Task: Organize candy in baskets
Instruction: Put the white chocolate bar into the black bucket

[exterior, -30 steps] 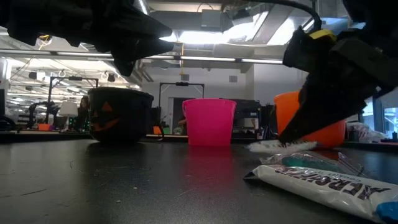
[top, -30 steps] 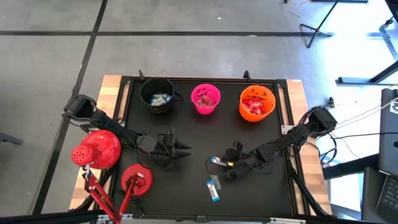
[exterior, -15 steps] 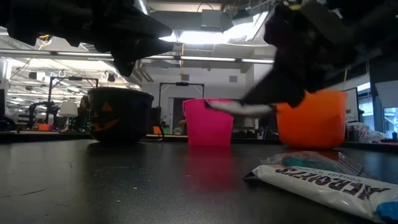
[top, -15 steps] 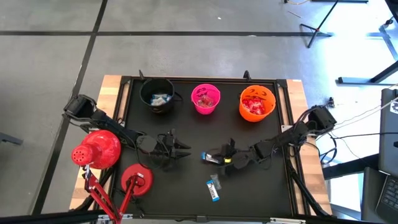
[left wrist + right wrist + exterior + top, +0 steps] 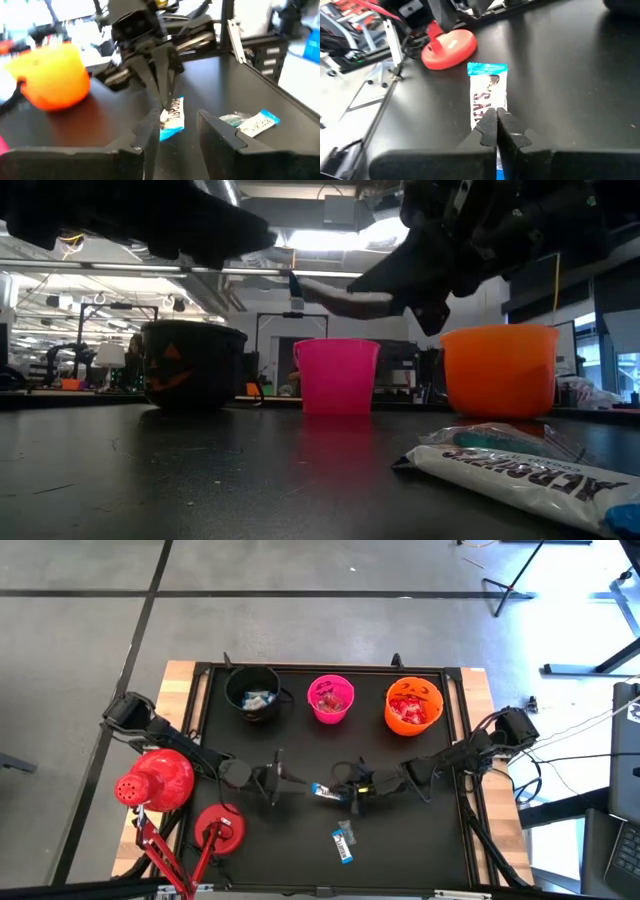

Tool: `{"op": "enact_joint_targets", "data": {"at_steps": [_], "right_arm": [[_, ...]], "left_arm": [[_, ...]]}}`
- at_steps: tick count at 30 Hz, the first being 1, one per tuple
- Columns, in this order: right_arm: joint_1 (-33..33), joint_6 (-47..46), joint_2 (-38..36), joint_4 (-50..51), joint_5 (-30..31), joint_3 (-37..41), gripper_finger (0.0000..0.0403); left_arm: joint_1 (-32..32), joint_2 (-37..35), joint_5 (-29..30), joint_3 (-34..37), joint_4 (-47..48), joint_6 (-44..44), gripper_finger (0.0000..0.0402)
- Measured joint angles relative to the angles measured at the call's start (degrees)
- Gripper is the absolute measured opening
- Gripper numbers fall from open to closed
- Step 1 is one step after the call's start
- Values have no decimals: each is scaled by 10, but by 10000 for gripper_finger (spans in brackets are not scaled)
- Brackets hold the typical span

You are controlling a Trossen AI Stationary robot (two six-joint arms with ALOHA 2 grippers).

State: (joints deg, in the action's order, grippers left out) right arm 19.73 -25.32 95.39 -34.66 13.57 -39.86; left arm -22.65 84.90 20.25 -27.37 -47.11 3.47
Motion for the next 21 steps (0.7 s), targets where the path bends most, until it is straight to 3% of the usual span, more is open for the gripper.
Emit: {"op": "enact_joint_targets", "data": {"at_steps": [8,21], "right_arm": [[0,0,0,-45,-28,0,0],[-4,1,0,-57,-72,-31,0]], "left_arm": [[-19,0,1,-17,1,185,120],[-21,0,-21,-43,31,256,120]]}}
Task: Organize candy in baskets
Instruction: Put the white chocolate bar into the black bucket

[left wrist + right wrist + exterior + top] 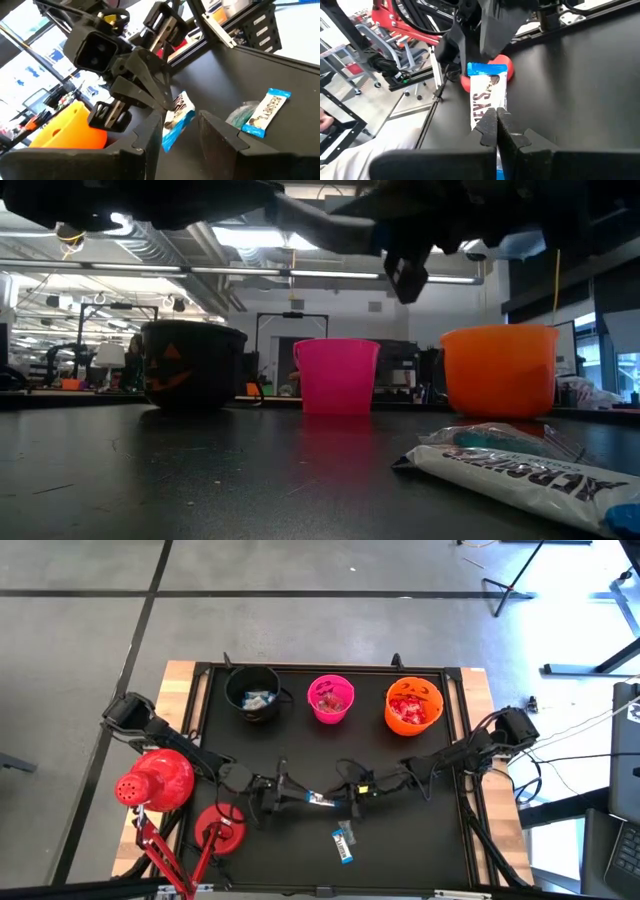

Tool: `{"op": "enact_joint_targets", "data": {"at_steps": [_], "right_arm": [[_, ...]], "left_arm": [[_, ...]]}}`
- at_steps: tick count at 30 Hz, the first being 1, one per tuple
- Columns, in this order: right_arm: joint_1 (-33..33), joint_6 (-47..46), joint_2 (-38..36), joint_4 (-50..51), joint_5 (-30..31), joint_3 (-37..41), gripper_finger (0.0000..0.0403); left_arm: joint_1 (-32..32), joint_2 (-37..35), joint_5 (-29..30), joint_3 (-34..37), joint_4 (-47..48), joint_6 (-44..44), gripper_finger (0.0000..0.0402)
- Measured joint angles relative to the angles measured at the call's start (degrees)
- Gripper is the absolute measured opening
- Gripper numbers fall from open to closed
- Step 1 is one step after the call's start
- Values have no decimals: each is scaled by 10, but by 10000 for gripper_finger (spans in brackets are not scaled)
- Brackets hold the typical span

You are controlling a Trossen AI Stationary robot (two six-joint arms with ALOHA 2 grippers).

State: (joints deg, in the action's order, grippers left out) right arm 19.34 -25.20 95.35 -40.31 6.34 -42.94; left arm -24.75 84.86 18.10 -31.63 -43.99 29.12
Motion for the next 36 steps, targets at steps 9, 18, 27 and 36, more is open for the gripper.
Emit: {"op": "enact_joint_targets", "data": {"at_steps": [9,18,27,36], "right_arm": [[-15,2,0,50,-11,-36,0],[-15,15,0,61,-15,-55,0],[-15,16,0,77,-15,-56,0],[-15,17,0,78,17,-56,6]], "left_arm": [[-8,0,-11,-4,18,-1,120],[-9,0,6,-4,15,-1,112],[-9,0,46,-4,21,0,10],[-18,0,81,-4,26,-1,0]]}}
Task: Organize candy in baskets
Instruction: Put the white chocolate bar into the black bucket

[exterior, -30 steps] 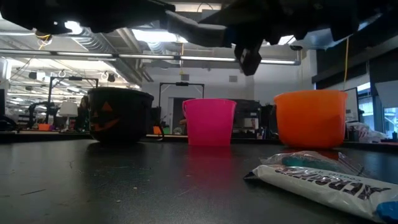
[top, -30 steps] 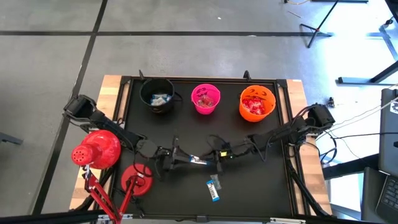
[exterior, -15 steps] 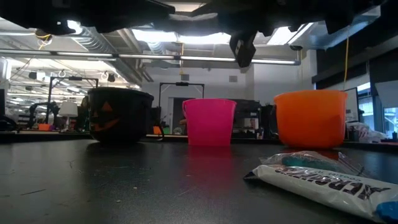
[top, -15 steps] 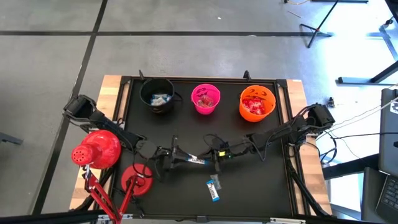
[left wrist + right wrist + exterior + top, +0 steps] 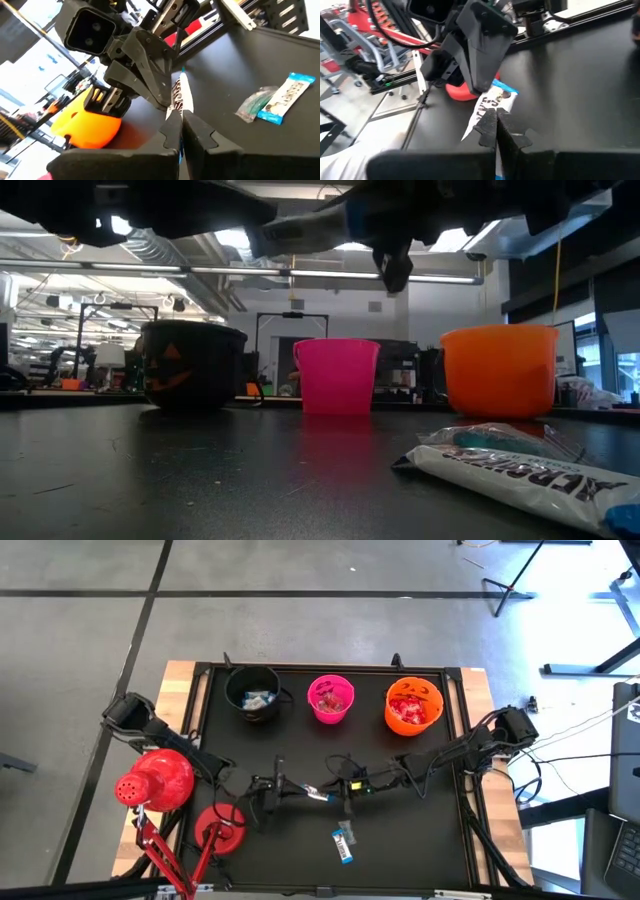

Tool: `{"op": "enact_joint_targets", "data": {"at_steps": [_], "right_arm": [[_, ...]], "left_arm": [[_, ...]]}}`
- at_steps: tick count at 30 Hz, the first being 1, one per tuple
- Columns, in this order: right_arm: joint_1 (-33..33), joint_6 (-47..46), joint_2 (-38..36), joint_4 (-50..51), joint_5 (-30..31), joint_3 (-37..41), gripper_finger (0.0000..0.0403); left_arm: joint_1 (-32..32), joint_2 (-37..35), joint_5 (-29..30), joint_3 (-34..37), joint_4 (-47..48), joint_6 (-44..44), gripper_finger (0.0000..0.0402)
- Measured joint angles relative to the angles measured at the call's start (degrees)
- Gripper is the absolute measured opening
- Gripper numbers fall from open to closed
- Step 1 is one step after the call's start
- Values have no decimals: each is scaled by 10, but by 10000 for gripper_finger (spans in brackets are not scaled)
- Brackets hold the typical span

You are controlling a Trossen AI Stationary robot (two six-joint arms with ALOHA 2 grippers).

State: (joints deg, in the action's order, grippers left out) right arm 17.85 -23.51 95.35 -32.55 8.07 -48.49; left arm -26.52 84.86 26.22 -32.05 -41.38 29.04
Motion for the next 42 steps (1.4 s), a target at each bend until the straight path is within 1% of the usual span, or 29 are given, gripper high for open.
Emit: {"op": "enact_joint_targets", "data": {"at_steps": [3,6,8,11,15,17,20,25,28,32,36,38,40,42], "right_arm": [[0,8,-2,3,19,0,20],[0,19,-21,25,42,0,46],[0,28,-43,63,60,0,64],[1,30,-79,119,89,0,88],[2,30,-119,162,98,0,103],[2,30,-126,164,98,0,105],[2,30,-129,166,97,0,106],[2,29,-127,167,94,0,106],[2,29,-127,170,94,0,106],[2,29,-127,170,94,0,106],[2,28,-127,169,94,0,106],[2,28,-126,169,94,0,106],[2,28,-126,169,94,0,106],[2,28,-126,168,94,0,106]], "left_arm": [[-7,0,27,0,10,0,0],[-11,-1,48,0,23,-7,0],[-12,-1,61,0,25,-22,0],[-12,-2,100,0,25,-31,0],[-11,-24,159,0,40,-30,0],[-10,-45,181,0,65,-30,0],[-10,-85,221,0,102,-29,0],[-13,-178,335,0,190,-17,0],[-8,-238,394,0,224,3,0],[11,-322,425,0,258,34,0],[56,-398,446,0,325,40,0],[88,-431,448,0,360,17,0],[125,-464,447,0,394,-30,0],[158,-491,431,0,419,-78,0]]}}
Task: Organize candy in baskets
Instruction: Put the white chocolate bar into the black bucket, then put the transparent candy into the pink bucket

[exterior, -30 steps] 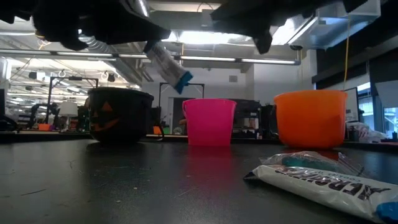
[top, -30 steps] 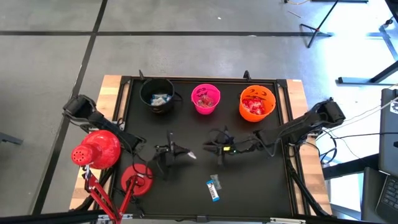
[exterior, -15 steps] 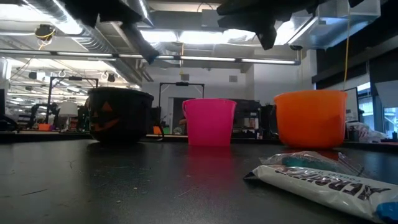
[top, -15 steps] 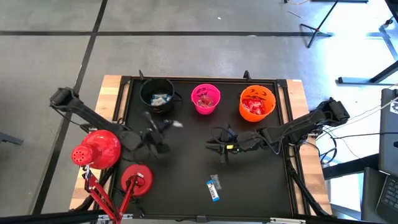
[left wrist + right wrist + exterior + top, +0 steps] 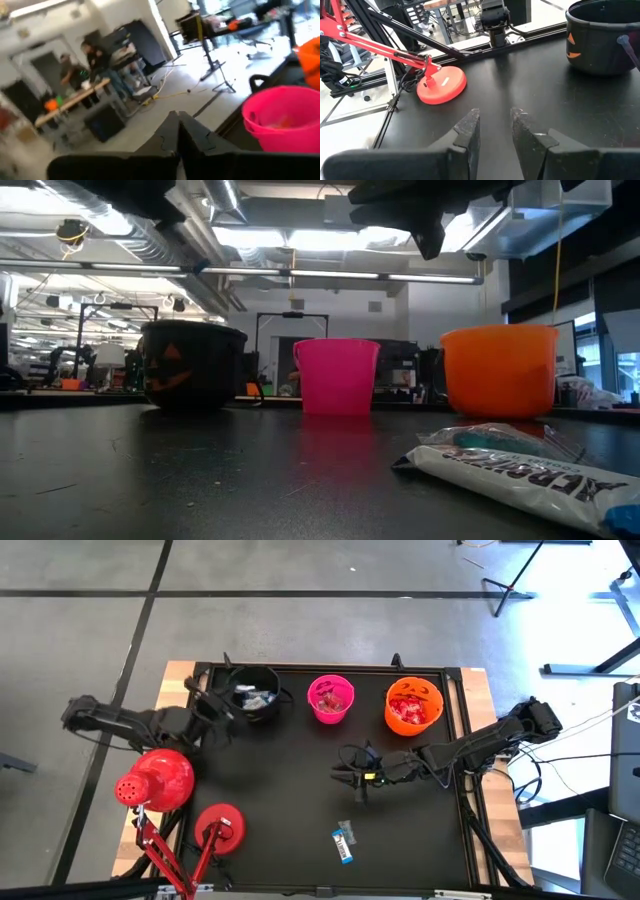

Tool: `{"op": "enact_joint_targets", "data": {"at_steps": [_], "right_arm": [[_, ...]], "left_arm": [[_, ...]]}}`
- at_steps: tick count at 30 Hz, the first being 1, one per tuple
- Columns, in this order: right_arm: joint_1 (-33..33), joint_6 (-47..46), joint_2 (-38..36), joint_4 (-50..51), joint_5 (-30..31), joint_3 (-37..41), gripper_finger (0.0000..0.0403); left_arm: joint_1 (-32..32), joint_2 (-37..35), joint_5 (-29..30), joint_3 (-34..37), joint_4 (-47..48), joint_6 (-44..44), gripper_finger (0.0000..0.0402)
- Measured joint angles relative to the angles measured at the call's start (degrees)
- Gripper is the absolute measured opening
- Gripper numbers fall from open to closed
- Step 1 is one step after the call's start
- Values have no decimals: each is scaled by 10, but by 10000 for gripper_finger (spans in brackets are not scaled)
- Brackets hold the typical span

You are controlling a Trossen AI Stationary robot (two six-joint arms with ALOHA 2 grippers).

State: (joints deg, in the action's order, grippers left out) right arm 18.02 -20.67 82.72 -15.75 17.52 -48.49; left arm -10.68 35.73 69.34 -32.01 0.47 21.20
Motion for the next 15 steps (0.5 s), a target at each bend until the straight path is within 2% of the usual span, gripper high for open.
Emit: {"op": "enact_joint_targets", "data": {"at_steps": [6,15], "right_arm": [[0,0,0,0,0,0,106],[0,0,0,3,9,0,106]], "left_arm": [[61,-44,-83,0,42,-53,10],[93,-44,-112,0,68,-91,103]]}}
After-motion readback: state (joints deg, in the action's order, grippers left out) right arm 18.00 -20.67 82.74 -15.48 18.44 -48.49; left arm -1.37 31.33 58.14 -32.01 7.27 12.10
